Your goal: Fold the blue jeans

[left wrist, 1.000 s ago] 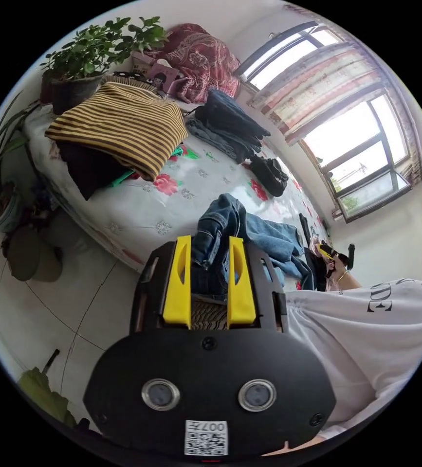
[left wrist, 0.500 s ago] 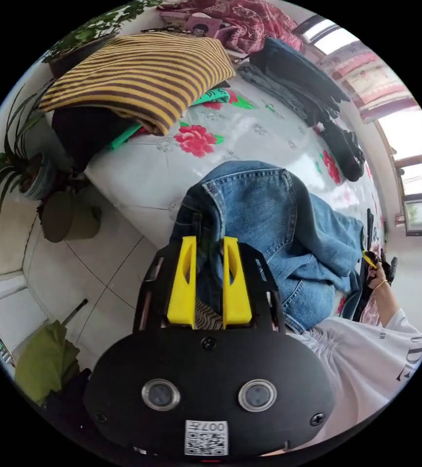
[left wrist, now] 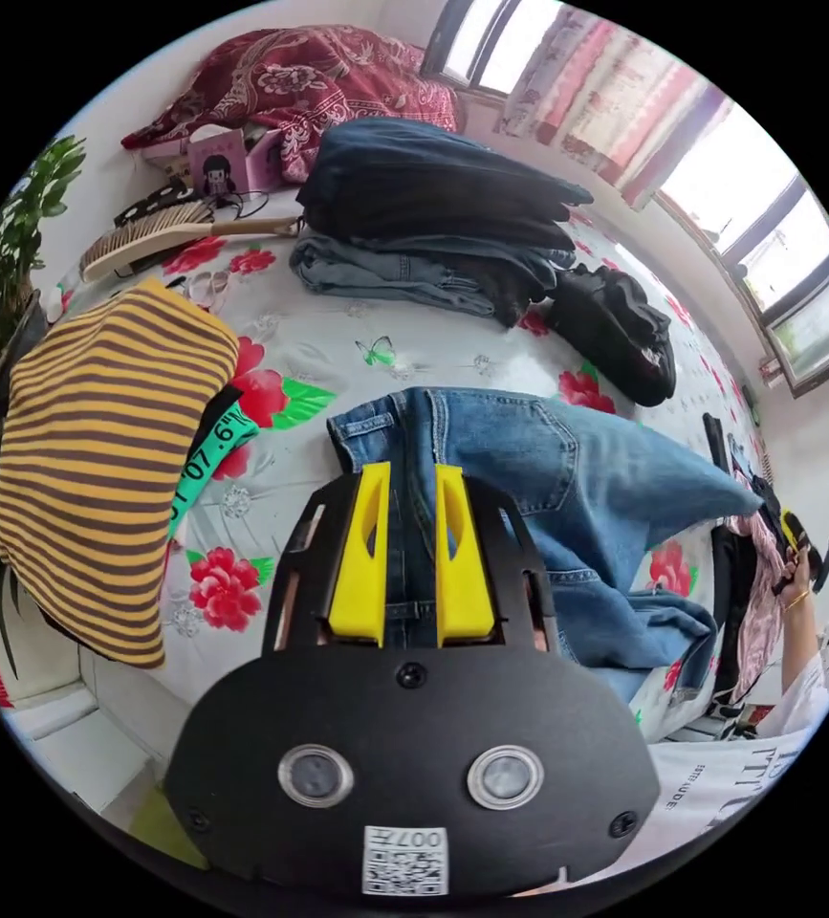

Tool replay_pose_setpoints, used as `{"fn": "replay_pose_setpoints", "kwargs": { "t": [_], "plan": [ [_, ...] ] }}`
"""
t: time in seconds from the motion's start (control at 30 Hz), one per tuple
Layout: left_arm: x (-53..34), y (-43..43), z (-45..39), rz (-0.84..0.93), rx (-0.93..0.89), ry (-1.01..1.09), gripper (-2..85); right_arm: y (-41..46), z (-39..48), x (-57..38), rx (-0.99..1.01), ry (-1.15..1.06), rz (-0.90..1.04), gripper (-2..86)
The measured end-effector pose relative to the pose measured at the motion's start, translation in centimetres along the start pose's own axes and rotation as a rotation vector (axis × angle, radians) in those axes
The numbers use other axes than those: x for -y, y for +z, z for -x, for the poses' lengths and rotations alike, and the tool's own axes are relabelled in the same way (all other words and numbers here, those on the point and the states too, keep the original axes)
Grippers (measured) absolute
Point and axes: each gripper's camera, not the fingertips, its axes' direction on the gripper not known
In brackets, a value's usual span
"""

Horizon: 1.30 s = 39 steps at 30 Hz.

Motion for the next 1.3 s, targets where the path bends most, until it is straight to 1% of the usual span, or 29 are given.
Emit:
{"fn": "replay_pose_setpoints", "kwargs": {
  "t": [0.07, 0.13, 0.17, 0.23, 0.27, 0.33, 0.37, 0.4, 0.43, 0.47, 0.53, 0.63, 0.7, 0.77, 0.83, 0.87, 0.97, 1.0, 1.03, 1.07, 1.1, 1.17, 1.2, 1.27, 1.3],
  "plan": [
    [-2.1, -0.7, -0.2, 0.002, -0.003, -0.001, 10.6, -0.5, -0.5, -6.0, 0.056, -0.019, 0.033, 7.3],
    [-6.6, -1.7, 0.0, 0.031, 0.012, 0.001, 11.3, -1.2, -0.2, -11.2, 0.051, -0.074, 0.074, 8.0],
    [-7.9, -1.9, 0.1, 0.047, 0.008, -0.002, 11.4, -1.7, 0.2, -14.5, 0.016, -0.117, 0.116, 8.5],
    [-13.3, -2.1, -0.2, 0.139, -0.035, -0.012, 11.7, -2.6, 0.8, -18.9, -0.036, -0.186, 0.188, 9.1],
    [-14.7, -2.0, -0.5, 0.167, -0.049, -0.015, 11.8, -3.2, 1.2, -21.5, -0.077, -0.236, 0.228, 9.6],
    [-19.1, -1.6, -2.4, 0.259, -0.093, -0.005, 12.6, -3.8, 1.7, -24.4, -0.128, -0.305, 0.272, 10.3],
    [-20.0, -1.4, -3.1, 0.278, -0.098, 0.007, 12.7, -3.8, 1.8, -25.9, -0.155, -0.347, 0.305, 10.9],
    [-21.4, -1.1, -4.6, 0.302, -0.092, 0.028, 12.5, -3.7, 1.8, -26.5, -0.160, -0.358, 0.322, 11.2],
    [-22.1, -1.0, -6.1, 0.289, -0.068, 0.051, 11.8, -3.5, 1.8, -27.4, -0.139, -0.373, 0.357, 11.7],
    [-22.3, -1.0, -6.8, 0.278, -0.052, 0.067, 11.7, -3.1, 1.7, -28.1, -0.101, -0.399, 0.393, 12.3],
    [-21.6, -1.4, -10.1, 0.257, 0.017, 0.158, 11.3, -2.1, 1.6, -28.7, -0.100, -0.441, 0.450, 13.0],
    [-21.1, -2.0, -14.0, 0.235, 0.112, 0.296, 12.2, -0.9, 1.8, -28.9, -0.139, -0.547, 0.449, 13.1],
    [-21.0, -3.1, -15.6, 0.223, 0.111, 0.343, 13.4, -0.1, 2.5, -28.5, -0.162, -0.629, 0.460, 12.6],
    [-21.4, -5.0, -17.1, 0.163, 0.093, 0.387, 13.4, 1.3, 2.6, -27.9, -0.176, -0.694, 0.486, 11.6],
    [-22.5, -5.8, -19.3, 0.119, 0.109, 0.475, 13.5, 1.6, 1.7, -27.0, -0.078, -0.706, 0.514, 10.4],
    [-22.8, -5.5, -19.9, 0.124, 0.117, 0.499, 13.5, 1.8, 0.6, -26.0, -0.033, -0.659, 0.524, 9.6],
    [-23.7, -1.3, -22.3, 0.201, 0.196, 0.572, 12.3, 1.6, -2.0, -23.8, 0.021, -0.503, 0.483, 5.9],
    [-23.5, 0.9, -22.9, 0.256, 0.275, 0.574, 10.6, 1.5, -2.5, -23.4, 0.018, -0.473, 0.473, 4.9],
    [-23.2, 1.2, -23.5, 0.250, 0.243, 0.603, 8.1, 1.3, -3.4, -22.5, 0.029, -0.425, 0.458, 3.0],
    [-22.9, 1.1, -23.5, 0.228, 0.254, 0.583, 7.2, 0.8, -4.2, -21.4, 0.067, -0.385, 0.453, 2.0],
    [-22.0, 1.2, -23.4, 0.256, 0.285, 0.559, 5.3, 0.3, -4.6, -20.8, 0.089, -0.370, 0.437, 1.5],
    [-20.9, -0.3, -22.7, 0.254, 0.316, 0.549, 4.5, -4.8, -6.5, -18.3, 0.207, -0.289, 0.278, 0.6],
    [-20.7, -2.5, -22.0, 0.202, 0.341, 0.557, 4.3, -6.6, -7.2, -17.7, 0.251, -0.264, 0.227, 0.4],
    [-20.6, -6.3, -20.8, 0.134, 0.395, 0.566, 4.2, -14.7, -10.2, -15.5, 0.392, -0.167, 0.023, 0.0],
    [-20.8, -8.9, -19.9, 0.085, 0.432, 0.563, 4.2, -16.6, -11.0, -15.0, 0.428, -0.146, -0.018, 0.0]
  ]
}}
